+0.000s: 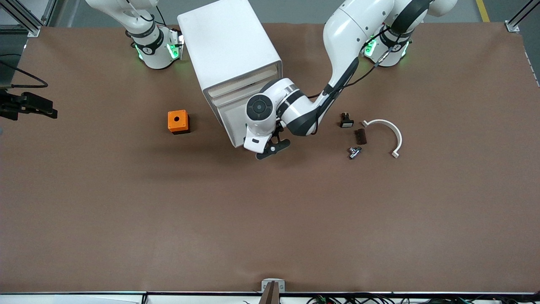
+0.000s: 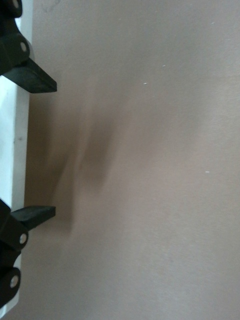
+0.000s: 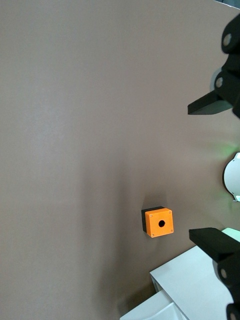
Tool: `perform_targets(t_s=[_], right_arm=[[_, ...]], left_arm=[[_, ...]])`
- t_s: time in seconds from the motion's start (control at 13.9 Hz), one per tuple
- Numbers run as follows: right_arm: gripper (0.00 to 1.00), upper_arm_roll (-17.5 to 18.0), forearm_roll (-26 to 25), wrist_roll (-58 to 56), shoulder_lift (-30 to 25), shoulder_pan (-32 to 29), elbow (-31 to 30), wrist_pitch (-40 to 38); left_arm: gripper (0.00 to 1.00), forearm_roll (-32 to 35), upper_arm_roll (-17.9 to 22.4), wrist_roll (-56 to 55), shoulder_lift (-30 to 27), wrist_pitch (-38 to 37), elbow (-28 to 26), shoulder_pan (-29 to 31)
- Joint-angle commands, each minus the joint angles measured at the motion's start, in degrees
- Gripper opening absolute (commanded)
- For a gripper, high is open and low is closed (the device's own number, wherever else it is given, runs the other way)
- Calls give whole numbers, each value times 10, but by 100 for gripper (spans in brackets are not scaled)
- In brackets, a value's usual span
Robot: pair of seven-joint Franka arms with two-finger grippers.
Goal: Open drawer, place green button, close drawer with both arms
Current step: 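Push the drawer shut into the cabinet with the left gripper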
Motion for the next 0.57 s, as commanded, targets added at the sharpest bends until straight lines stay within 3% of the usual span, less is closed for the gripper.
perform_targets(t_s=[0.0, 0.5], right_arm=[[100, 2, 2, -9, -10, -3, -2, -7], [100, -1, 7, -7, -26, -6, -7, -10]], left_arm=[[99, -15, -16, -13, -2, 8, -15, -8], [99, -96, -45, -33, 0, 2, -16, -9]])
